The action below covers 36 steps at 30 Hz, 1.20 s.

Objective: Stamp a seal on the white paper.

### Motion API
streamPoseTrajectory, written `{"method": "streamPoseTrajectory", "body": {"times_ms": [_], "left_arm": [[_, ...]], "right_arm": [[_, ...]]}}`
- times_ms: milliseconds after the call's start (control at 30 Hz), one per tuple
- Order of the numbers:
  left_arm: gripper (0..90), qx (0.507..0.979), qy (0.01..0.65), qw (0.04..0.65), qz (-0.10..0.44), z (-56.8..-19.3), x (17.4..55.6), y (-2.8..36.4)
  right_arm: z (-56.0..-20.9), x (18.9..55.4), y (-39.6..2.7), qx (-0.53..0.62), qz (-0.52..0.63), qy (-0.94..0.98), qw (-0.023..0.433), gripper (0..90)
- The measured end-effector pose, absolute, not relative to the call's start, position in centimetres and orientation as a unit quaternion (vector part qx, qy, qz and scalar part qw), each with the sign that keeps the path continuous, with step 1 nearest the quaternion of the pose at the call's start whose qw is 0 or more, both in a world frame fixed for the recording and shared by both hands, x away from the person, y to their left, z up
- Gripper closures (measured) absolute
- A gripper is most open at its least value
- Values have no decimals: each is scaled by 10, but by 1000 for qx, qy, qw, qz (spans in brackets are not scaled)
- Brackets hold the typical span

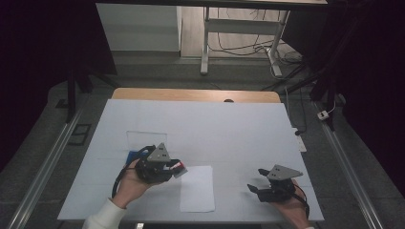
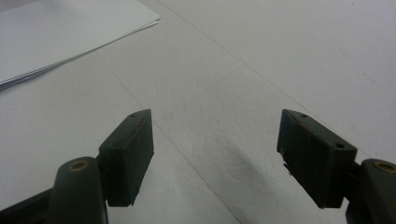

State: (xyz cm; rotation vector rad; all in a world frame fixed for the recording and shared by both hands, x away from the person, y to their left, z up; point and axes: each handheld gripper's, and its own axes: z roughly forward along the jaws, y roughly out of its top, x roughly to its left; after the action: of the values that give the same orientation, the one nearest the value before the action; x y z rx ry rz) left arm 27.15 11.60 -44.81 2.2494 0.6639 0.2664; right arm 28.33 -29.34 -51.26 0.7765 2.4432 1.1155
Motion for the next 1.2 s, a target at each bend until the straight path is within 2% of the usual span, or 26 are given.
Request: {"method": "streamPoseTrajectory", "body": {"times_ms": [1200], "left_arm": [[699,919,207,323,87,-477,269,55]], "right_arm": [[-515,285,-293,275,391,862,169,272]]}}
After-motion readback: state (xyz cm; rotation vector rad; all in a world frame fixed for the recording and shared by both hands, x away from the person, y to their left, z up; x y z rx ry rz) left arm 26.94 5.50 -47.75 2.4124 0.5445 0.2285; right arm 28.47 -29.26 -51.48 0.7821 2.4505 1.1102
